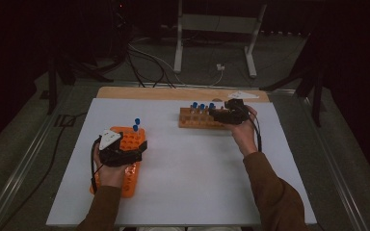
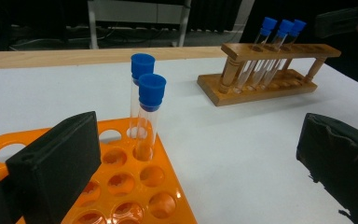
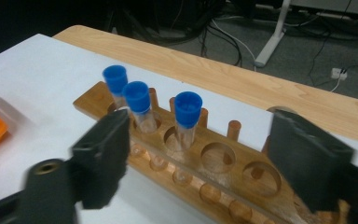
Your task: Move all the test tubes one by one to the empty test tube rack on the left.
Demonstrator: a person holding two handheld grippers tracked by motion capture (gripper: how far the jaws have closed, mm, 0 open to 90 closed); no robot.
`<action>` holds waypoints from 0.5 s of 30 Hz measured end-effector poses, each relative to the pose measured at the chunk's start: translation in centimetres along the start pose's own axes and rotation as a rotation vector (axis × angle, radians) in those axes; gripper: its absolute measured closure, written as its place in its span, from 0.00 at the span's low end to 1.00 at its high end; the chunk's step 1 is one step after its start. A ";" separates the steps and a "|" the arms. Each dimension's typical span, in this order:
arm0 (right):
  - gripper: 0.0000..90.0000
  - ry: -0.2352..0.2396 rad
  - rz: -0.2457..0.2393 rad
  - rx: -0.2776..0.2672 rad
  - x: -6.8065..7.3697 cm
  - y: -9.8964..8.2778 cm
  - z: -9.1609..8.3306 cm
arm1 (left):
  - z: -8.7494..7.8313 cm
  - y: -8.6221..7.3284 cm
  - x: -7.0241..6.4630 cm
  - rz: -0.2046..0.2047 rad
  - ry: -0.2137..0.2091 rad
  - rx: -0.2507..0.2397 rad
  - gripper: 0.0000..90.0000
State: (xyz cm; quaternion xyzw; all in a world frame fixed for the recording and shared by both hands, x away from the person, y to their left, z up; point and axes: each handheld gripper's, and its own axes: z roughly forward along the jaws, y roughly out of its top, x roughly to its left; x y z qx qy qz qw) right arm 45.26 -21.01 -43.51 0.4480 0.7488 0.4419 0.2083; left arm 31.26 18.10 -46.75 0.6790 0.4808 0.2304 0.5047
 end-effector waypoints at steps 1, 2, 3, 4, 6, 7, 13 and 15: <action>0.33 0.005 0.000 0.003 0.0 0.0 0.3 | 0.0 0.0 0.0 0.000 0.001 0.000 0.01; 0.37 -0.002 -0.004 0.005 0.0 0.0 0.5 | 0.0 0.0 0.0 0.000 0.002 -0.001 0.01; 0.44 0.003 -0.008 0.007 0.1 0.0 0.8 | 0.0 0.0 0.1 -0.001 0.002 -0.001 0.01; 0.49 0.011 -0.014 0.009 0.2 -0.1 1.0 | 0.0 0.0 0.1 -0.003 0.003 -0.003 0.01; 0.57 0.004 -0.023 0.011 0.3 -0.2 1.5 | -0.1 0.0 0.1 -0.006 0.007 -0.006 0.01; 0.60 0.000 -0.025 0.013 0.4 -0.3 1.8 | -0.1 0.0 0.2 -0.007 0.009 -0.008 0.01; 0.77 -0.007 -0.012 0.011 0.5 -0.7 2.9 | -0.1 0.0 0.3 -0.011 0.013 -0.009 0.01; 0.80 -0.005 -0.017 0.008 0.6 -0.7 3.0 | -0.1 0.0 0.3 -0.011 0.015 -0.009 0.01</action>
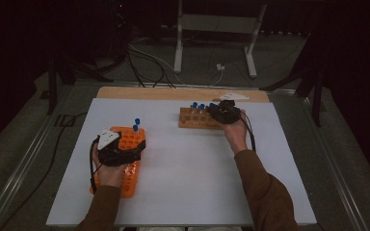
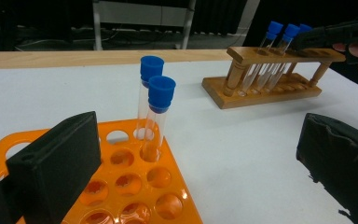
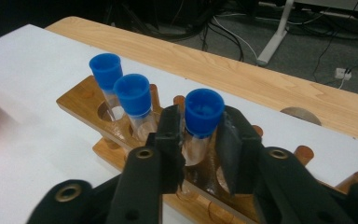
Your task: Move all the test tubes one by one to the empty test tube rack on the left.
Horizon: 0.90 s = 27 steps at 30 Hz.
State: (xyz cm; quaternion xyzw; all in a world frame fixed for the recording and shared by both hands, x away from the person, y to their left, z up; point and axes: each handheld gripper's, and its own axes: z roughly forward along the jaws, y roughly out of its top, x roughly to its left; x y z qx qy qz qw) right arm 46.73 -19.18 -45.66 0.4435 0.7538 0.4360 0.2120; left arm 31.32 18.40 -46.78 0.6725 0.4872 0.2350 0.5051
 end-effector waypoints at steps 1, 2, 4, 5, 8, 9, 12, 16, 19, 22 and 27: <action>0.82 -0.001 -0.003 0.001 0.1 0.0 0.1 | 0.0 0.0 0.0 0.000 0.001 0.000 0.01; 0.83 0.003 -0.010 0.001 0.2 0.0 0.2 | 0.0 0.0 0.0 0.000 0.000 0.000 0.01; 0.84 0.000 -0.027 0.001 0.4 0.0 0.3 | 0.0 0.0 0.0 0.001 0.000 0.000 0.01; 0.84 0.005 -0.030 0.000 0.6 0.0 0.3 | 0.0 0.0 0.0 0.000 0.001 0.000 0.01; 0.84 0.001 -0.039 0.004 0.9 0.0 0.5 | 0.0 0.0 -0.1 0.000 -0.001 0.001 0.01; 0.84 -0.006 -0.041 0.006 1.0 -0.1 0.5 | 0.0 0.0 -0.1 0.002 -0.002 0.002 0.01; 0.84 -0.010 -0.036 0.009 1.0 -0.1 0.7 | 0.1 0.0 -0.2 0.005 -0.002 0.005 0.01; 0.85 -0.014 -0.031 0.010 0.9 -0.1 0.6 | 0.2 -0.1 -0.2 0.008 -0.003 0.008 0.01; 0.85 -0.008 -0.026 0.000 0.9 0.0 0.3 | 0.2 -0.1 -0.2 0.009 -0.001 0.010 0.01; 0.85 -0.004 -0.031 -0.015 1.0 0.3 0.0 | 0.2 -0.2 -0.2 0.007 0.002 0.010 0.01; 0.85 -0.009 -0.042 -0.035 1.1 0.8 -0.7 | 0.2 -0.2 -0.3 0.009 0.002 0.009 0.01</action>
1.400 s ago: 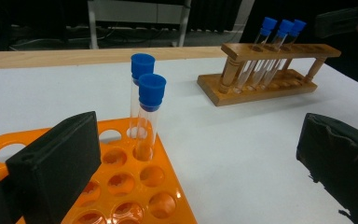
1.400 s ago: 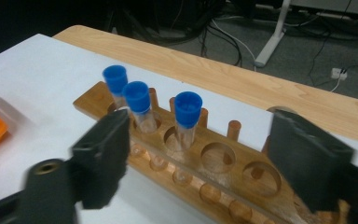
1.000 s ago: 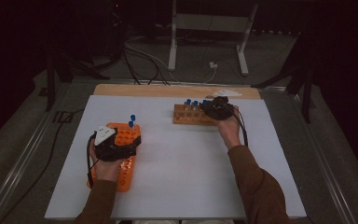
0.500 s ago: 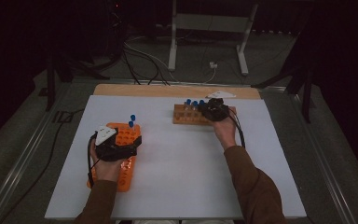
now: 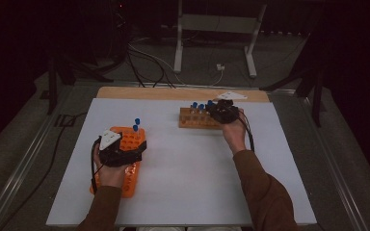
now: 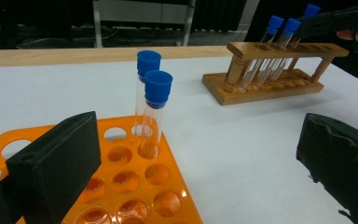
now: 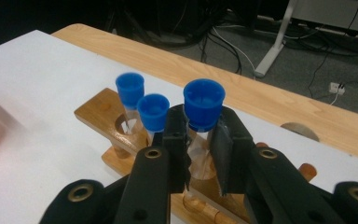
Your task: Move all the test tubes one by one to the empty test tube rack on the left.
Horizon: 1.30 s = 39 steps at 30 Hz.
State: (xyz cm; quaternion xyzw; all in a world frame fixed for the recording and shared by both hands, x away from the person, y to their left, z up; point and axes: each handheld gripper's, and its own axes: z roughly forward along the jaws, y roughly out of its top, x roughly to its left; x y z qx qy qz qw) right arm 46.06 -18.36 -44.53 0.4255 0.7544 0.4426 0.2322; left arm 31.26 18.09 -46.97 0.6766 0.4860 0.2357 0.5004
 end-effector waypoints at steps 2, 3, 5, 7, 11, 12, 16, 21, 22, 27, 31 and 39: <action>0.85 0.000 -0.003 -0.006 0.0 0.3 -0.3 | 0.0 0.0 0.0 0.001 0.000 0.001 0.01; 0.85 0.000 -0.004 -0.009 0.0 0.4 -0.4 | 0.0 0.0 0.0 0.000 0.000 0.002 0.01; 0.85 -0.004 -0.001 -0.016 0.0 0.7 -0.8 | 0.0 0.0 0.0 0.001 0.001 0.005 0.01; 0.85 -0.008 -0.003 -0.027 0.1 1.0 -1.3 | 0.0 -0.1 0.0 0.002 0.001 0.007 0.01; 0.85 -0.008 -0.008 -0.048 0.0 1.5 -2.0 | 0.0 -0.1 0.0 0.002 0.003 0.006 0.01; 0.85 -0.009 -0.008 -0.052 -0.1 1.6 -2.2 | 0.0 -0.1 0.0 0.003 0.003 0.006 0.01; 0.85 -0.006 0.011 -0.079 -0.1 1.8 -3.1 | 0.1 -0.2 -0.1 0.006 0.004 0.014 0.01; 0.85 -0.002 -0.005 -0.107 0.0 2.1 -4.3 | 0.2 -0.3 -0.3 0.010 0.005 0.015 0.01; 0.85 0.001 -0.005 -0.113 0.0 2.2 -4.5 | 0.2 -0.3 -0.3 0.011 0.005 0.014 0.01; 0.85 0.026 0.011 -0.137 0.1 2.4 -5.8 | 0.4 -0.3 -0.7 0.023 0.007 0.017 0.01; 0.85 0.040 -0.005 -0.129 0.3 2.2 -6.3 | 0.4 -0.3 -1.4 0.052 0.001 0.019 0.01; 0.85 0.083 0.002 -0.098 0.6 1.0 -6.5 | 0.8 0.1 -3.5 0.099 -0.044 0.021 0.01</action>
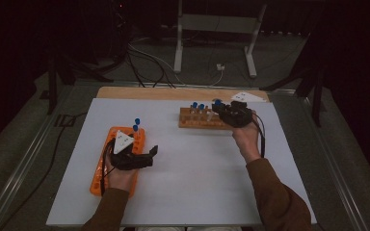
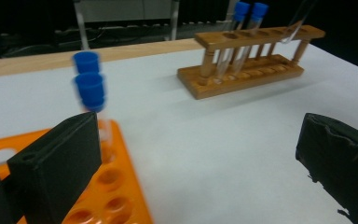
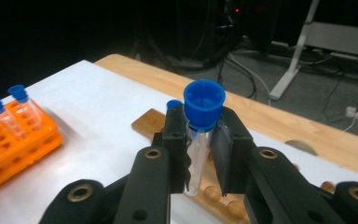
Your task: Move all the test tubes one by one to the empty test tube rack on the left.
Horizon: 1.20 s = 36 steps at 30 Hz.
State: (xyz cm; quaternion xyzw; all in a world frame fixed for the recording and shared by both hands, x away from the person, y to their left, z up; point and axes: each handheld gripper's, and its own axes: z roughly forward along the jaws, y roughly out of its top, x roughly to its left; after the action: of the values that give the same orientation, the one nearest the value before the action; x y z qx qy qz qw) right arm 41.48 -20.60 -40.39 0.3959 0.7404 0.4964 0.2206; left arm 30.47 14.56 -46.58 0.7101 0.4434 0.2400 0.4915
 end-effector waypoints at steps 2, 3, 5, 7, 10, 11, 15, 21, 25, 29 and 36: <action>0.85 0.012 0.010 0.005 0.1 -0.1 0.0 | 0.1 0.2 -0.5 0.009 -0.017 -0.005 0.02; 0.85 0.018 0.014 0.011 0.2 -0.2 0.0 | 0.2 0.3 -0.8 0.016 -0.023 -0.006 0.02; 0.85 0.025 0.016 0.023 0.5 -0.3 0.0 | 0.4 0.5 -1.2 0.025 -0.031 -0.008 0.02; 0.85 0.036 0.015 0.034 0.9 -0.4 0.1 | 0.5 0.8 -1.5 0.030 -0.038 -0.012 0.02; 0.85 0.054 0.016 0.047 1.5 -0.4 0.2 | 0.9 1.4 -2.0 0.042 -0.043 -0.019 0.02; 0.85 0.060 0.014 0.051 1.7 -0.4 0.2 | 1.0 1.7 -2.2 0.045 -0.047 -0.024 0.02; 0.85 0.083 0.010 0.059 2.4 -0.4 0.4 | 1.6 2.8 -3.1 0.067 -0.060 -0.045 0.05; 0.85 0.117 0.009 0.074 3.3 -0.5 0.7 | 2.9 4.0 -4.4 0.099 -0.075 -0.044 0.08; 0.85 0.140 0.001 0.082 3.9 -0.4 0.9 | 4.0 4.3 -5.0 0.109 -0.106 -0.022 0.17; 0.85 0.165 0.003 0.088 4.4 -0.3 1.0 | 5.0 4.4 -5.6 0.117 -0.121 0.002 0.18; 0.85 0.203 -0.009 0.110 5.4 -0.4 1.4 | 6.3 4.8 -6.7 0.155 -0.114 0.021 0.25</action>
State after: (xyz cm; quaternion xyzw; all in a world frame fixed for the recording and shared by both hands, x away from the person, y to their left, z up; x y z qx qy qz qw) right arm 39.20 -15.56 -40.99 0.3517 0.7867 0.4917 0.1246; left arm 33.96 5.10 -44.15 0.7599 0.3609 0.2321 0.4883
